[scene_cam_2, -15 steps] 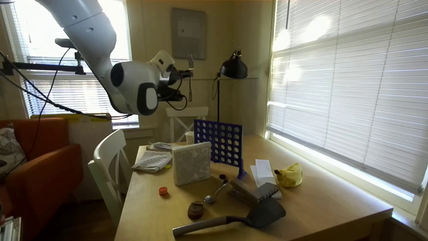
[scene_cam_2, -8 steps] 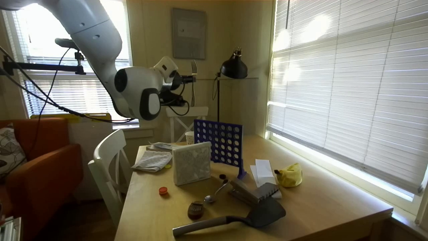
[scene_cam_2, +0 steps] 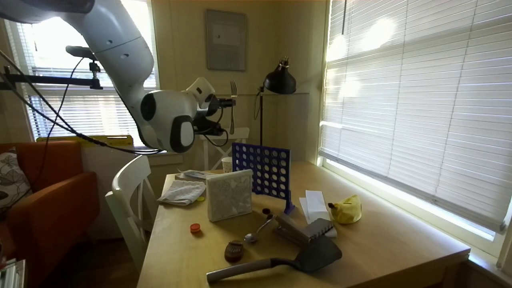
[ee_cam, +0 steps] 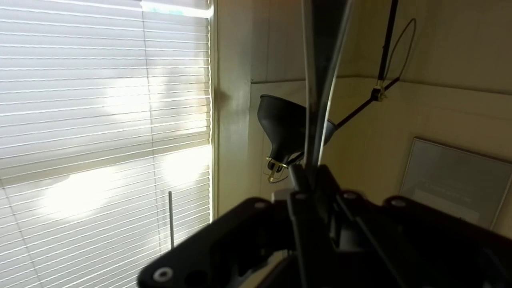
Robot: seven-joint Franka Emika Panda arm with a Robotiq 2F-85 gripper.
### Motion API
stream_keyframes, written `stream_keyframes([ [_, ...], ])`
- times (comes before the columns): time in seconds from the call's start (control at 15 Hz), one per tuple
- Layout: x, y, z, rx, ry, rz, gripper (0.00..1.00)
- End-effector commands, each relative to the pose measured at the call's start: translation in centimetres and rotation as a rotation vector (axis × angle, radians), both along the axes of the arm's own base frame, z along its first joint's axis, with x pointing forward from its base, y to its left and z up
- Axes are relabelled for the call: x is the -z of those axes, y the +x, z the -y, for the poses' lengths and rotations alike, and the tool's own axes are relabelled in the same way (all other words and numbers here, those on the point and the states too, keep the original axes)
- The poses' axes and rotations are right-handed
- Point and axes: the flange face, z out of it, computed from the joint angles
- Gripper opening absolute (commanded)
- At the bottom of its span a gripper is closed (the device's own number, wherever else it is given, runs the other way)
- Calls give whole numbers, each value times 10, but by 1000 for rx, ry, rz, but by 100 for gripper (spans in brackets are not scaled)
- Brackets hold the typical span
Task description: Put the silver fork inside the blue object
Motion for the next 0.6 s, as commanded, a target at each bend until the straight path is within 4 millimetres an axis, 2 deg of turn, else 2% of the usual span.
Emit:
stream_keyframes([
  [0.0,3,23,-4,-3,30,73,2],
  [0.07,-1,29,-5,-2,33,92,2],
  [0.13,-13,42,-8,1,38,105,2],
  [0.27,3,41,-10,-9,28,108,2],
  [0.53,20,44,-13,-20,14,76,2],
])
